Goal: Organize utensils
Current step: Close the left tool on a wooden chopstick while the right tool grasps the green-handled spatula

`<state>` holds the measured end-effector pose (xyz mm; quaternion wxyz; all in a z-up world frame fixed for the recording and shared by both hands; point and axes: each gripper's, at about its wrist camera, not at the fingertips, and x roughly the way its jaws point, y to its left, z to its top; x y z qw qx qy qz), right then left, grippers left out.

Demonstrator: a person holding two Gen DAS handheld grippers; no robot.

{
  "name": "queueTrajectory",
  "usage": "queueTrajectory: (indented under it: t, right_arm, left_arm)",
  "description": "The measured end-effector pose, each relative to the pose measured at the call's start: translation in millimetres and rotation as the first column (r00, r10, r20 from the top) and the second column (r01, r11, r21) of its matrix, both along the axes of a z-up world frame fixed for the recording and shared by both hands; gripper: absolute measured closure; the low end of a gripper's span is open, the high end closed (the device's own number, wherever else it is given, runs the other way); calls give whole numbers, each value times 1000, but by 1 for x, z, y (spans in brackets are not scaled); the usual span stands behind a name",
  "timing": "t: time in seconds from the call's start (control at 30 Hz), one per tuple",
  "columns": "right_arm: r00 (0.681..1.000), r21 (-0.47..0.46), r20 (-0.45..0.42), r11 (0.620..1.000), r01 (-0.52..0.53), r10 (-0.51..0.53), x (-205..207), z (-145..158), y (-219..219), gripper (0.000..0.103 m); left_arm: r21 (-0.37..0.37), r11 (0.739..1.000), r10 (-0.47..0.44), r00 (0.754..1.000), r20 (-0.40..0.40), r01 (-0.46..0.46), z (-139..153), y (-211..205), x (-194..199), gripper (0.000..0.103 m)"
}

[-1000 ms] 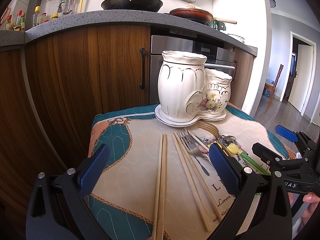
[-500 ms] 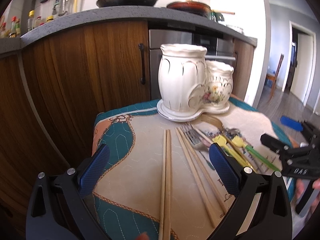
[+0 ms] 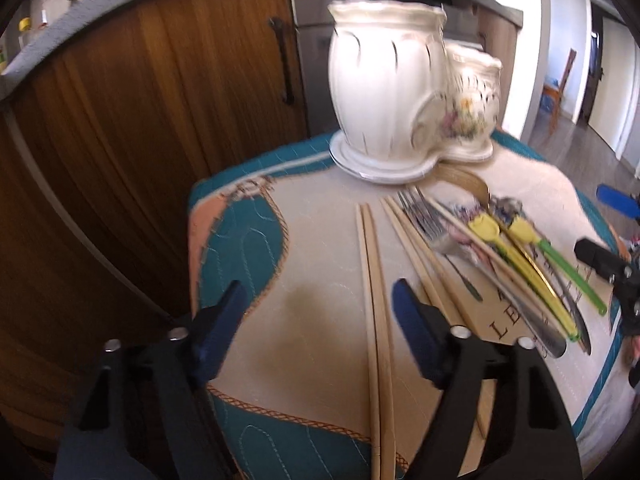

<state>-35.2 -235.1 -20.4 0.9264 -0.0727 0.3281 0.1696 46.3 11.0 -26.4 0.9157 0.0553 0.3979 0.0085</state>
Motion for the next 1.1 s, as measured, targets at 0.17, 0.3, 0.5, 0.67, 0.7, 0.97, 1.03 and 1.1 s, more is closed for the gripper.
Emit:
queueTrajectory:
  t: [0.17, 0.3, 0.5, 0.67, 0.7, 0.97, 1.03, 1.1]
  right_arm:
    - [1000, -1, -14, 1000, -6, 6, 6, -3, 0, 4]
    - [1000, -1, -17, 1000, -17, 17, 8, -4, 1, 4]
    - [999, 17, -22, 1000, -25, 25, 11, -2, -1, 4]
    - [999, 14, -19, 999, -32, 32, 10, -2, 1, 4]
    - [999, 15, -20, 999, -32, 32, 11, -2, 1, 4]
    - [999, 10, -21, 999, -30, 31, 11, -3, 2, 4]
    - [999, 11, -25, 999, -32, 32, 11, -3, 2, 4]
    - [999, 10, -27, 999, -33, 33, 11, -3, 2, 4]
  left_arm:
    - [9, 1000, -28, 998, -52, 29, -13, -6, 6, 45]
    - [-1, 1000, -31, 996, -83, 31, -12, -5, 6, 46]
    - [4, 999, -31, 995, -91, 31, -8, -3, 10, 46]
    - [-3, 1000, -21, 997, -74, 21, -3, 1, 13, 46]
    - [-14, 1000, -22, 997, -73, 21, -1, 2, 12, 46]
    - [21, 999, -30, 994, -109, 32, -8, 0, 19, 45]
    - [30, 999, -24, 994, -111, 28, -9, 1, 23, 46]
    - [-1, 999, -32, 995, -96, 32, -5, 4, 23, 46]
